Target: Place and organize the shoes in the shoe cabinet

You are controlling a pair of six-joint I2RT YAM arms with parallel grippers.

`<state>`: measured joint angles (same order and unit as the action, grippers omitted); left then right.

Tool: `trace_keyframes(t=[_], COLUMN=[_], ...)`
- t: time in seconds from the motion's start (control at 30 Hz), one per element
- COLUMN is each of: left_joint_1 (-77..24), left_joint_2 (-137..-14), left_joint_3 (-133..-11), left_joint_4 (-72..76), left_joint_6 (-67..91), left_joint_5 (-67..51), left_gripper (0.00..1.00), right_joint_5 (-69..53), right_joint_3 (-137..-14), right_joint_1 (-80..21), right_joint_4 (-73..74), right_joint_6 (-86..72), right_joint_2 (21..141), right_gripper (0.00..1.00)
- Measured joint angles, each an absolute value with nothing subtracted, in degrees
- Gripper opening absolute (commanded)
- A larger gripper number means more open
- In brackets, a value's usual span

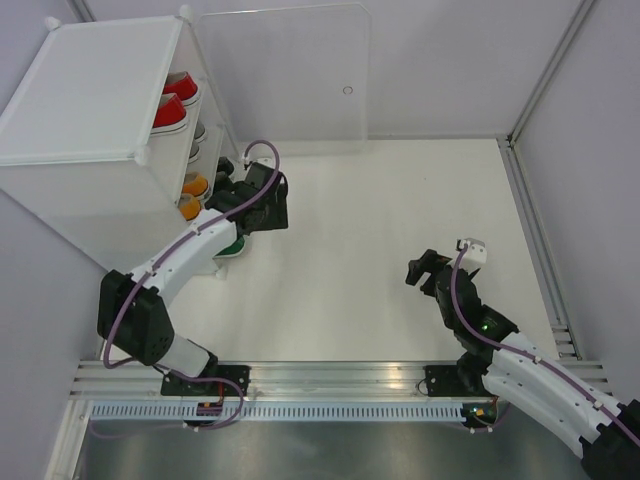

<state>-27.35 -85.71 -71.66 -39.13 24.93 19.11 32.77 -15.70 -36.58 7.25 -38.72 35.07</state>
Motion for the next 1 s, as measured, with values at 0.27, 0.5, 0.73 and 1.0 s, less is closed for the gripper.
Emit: trace_keyframes(t=[0.27,0.5,0.73,1.0], left_joint_1=[-30.0,-26.9,-19.4,-14.8], left_joint_2=[-93.0,-101.6,-102.1,-100.2], left_joint_3=[-72.0,-70.8,-67.1,-66.1], left_joint_4=[-36.0,-34.5,-33.7,-33.9], left_joint_6=[26.3,26.1,26.0,25.8], left_joint_5=[17.5,16.3,14.9,14.5], left_gripper=[0.7,0.7,0.69,0.69], right_joint_5=[32.7,32.7,32.5,31.9], right_joint_3=[-15.7,-15.7,-15.7,-15.7], right_joint_1=[-36.6,-36.6,-36.6,-36.6], right_joint_4=[7.2,7.3,7.2,7.2], right_joint_6=[-38.7,-38.7,-38.7,-38.7], right_joint_2=[35.0,34.9,34.9,35.1], right_gripper=[0.89,0.89,0.89,0.89])
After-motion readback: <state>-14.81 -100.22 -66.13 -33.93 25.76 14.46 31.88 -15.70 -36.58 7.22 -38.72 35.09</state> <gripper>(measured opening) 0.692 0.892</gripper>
